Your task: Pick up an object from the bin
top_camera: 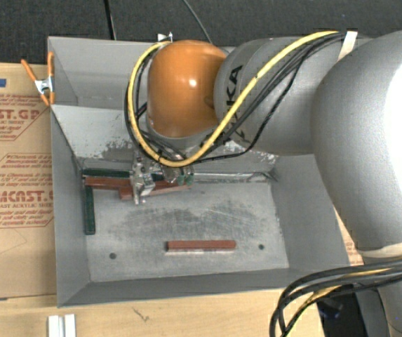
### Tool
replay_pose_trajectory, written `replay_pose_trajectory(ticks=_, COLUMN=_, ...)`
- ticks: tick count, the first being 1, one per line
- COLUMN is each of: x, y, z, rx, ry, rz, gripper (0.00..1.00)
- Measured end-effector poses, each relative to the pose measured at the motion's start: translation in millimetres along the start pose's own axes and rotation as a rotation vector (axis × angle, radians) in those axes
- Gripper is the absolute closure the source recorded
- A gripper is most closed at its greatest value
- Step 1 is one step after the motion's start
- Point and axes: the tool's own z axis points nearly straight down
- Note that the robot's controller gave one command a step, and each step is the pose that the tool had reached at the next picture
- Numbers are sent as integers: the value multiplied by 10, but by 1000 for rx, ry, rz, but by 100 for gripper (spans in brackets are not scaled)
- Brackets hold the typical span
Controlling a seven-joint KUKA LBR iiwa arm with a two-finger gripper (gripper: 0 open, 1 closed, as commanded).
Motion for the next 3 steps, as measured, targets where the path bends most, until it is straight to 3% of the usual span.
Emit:
replay_pose_trajectory(ticks=1, x=5, y=1, z=-12, rx=0, ry=2, rz=-1, gripper=100)
replay_pose_trajectory(ticks=2, x=261, y=106, z=-167, rx=0, ry=-10, rz=-26, gripper=100)
replay_pose_trajectory(ticks=3, x=35, y=-35, z=-534, rx=0, ry=-1, rz=-16, gripper=100)
